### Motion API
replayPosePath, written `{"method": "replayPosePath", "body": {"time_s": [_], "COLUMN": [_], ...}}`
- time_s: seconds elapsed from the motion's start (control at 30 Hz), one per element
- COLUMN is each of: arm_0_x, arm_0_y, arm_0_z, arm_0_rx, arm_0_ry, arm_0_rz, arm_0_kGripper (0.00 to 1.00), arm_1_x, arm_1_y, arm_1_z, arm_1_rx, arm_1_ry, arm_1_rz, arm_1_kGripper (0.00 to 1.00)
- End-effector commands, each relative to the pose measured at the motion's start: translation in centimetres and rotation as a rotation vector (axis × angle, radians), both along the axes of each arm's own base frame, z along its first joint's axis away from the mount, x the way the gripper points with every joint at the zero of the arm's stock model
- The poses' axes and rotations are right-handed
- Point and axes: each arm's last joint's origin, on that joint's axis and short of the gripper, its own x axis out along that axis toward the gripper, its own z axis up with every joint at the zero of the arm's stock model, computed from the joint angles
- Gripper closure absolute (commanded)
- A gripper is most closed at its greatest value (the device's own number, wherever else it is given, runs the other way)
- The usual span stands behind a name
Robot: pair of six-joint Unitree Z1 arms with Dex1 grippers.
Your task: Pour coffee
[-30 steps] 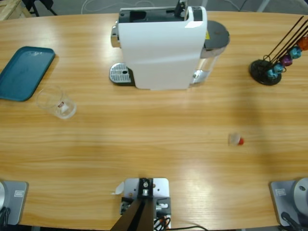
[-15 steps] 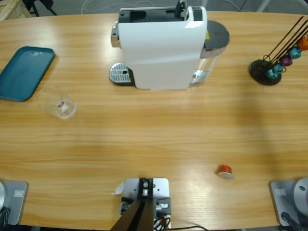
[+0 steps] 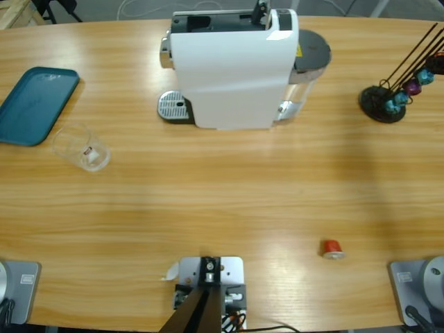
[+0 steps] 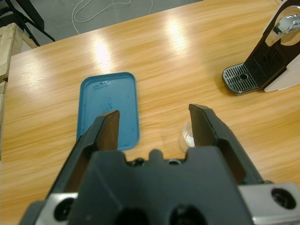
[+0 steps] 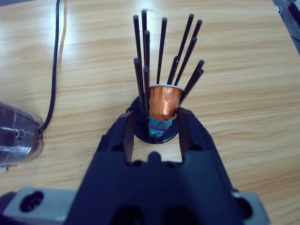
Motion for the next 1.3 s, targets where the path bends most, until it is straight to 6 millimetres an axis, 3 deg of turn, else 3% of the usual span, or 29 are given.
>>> {"method": "replayPosePath", "body": {"time_s": [0.03,0.13,0.17,0.2,0.23,0.83,0.87,0.9,0.93,1.07,1.3], "arm_0_x": [0.42,0.42,0.42,0.42,0.42,0.37,0.35,0.34,0.34,0.31,0.28], "arm_0_y": [-0.43,-0.43,-0.43,-0.43,-0.43,-0.42,-0.41,-0.41,-0.41,-0.39,-0.37], "arm_0_z": [-1.46,-1.46,-1.46,-1.46,-1.46,-1.49,-1.48,-1.46,-1.47,-1.45,-1.43], "arm_0_rx": [0.032,0.032,0.032,0.032,0.032,0.032,0.032,0.031,0.031,0.032,0.031], "arm_0_ry": [0.045,0.045,0.045,0.045,0.045,0.045,0.044,0.043,0.043,0.042,0.04], "arm_0_rz": [-0.03,-0.03,-0.03,-0.03,-0.031,-0.032,-0.032,-0.032,-0.032,-0.033,-0.033], "arm_0_kGripper": [0.377,0.377,0.377,0.377,0.377,0.377,0.377,0.377,0.377,0.377,0.377], "arm_1_x": [0.75,0.76,0.77,0.77,0.77,0.73,0.57,0.5,0.46,0.3,0.3], "arm_1_y": [-0.01,-0.03,-0.04,-0.06,-0.08,-0.22,-0.25,-0.27,-0.27,-0.3,-0.29], "arm_1_z": [-0.75,-0.78,-0.76,-0.75,-0.79,-1.06,-1.04,-0.98,-0.94,-0.88,-0.8], "arm_1_rx": [0.01,0.009,0.008,0.005,0.003,-0.014,-0.014,-0.013,-0.012,-0.012,-0.011], "arm_1_ry": [0.023,0.024,0.023,0.022,0.023,0.032,0.036,0.037,0.037,0.043,0.045], "arm_1_rz": [-0.012,-0.013,-0.014,-0.018,-0.021,-0.046,-0.045,-0.045,-0.045,-0.045,-0.043], "arm_1_kGripper": [0.648,0.659,0.741,0.913,0.997,0.999,0.725,0.556,0.503,0.423,0.427]}}
